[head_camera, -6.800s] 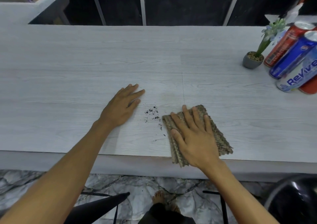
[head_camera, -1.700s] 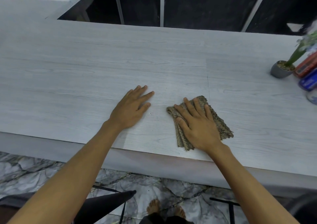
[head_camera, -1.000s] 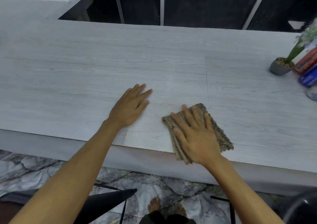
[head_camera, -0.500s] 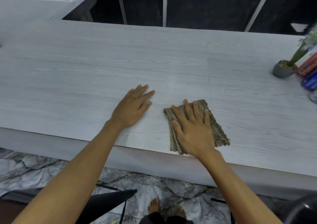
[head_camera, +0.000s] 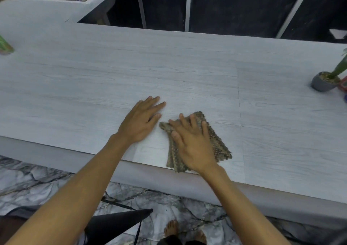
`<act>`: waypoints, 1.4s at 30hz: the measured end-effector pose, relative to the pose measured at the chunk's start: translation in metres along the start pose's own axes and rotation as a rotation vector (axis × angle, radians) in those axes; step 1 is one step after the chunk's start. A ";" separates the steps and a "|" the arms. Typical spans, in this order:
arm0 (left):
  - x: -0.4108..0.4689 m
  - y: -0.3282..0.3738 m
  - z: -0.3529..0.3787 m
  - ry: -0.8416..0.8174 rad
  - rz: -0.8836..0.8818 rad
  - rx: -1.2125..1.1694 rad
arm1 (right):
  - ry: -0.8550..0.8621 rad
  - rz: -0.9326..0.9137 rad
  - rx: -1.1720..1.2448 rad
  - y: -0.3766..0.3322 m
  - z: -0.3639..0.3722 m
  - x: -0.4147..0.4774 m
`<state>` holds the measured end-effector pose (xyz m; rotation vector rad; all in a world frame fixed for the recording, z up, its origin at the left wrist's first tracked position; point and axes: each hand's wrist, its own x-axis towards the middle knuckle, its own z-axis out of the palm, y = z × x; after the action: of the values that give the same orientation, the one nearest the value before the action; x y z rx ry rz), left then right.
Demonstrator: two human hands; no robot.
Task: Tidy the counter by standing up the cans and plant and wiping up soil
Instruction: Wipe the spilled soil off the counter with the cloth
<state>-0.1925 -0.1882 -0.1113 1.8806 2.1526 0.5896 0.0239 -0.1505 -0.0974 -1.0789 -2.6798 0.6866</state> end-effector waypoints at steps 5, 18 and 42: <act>0.001 -0.002 0.001 0.008 0.018 -0.012 | 0.042 -0.026 -0.246 0.014 0.006 -0.005; 0.001 -0.001 0.002 0.035 0.006 -0.030 | 0.018 -0.009 -0.278 0.030 -0.004 -0.007; 0.030 -0.008 -0.003 0.076 0.009 0.017 | 0.074 0.098 -0.248 0.024 -0.003 0.015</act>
<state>-0.2054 -0.1600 -0.1095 1.9071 2.2032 0.6574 0.0285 -0.1236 -0.1069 -1.2736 -2.7149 0.3259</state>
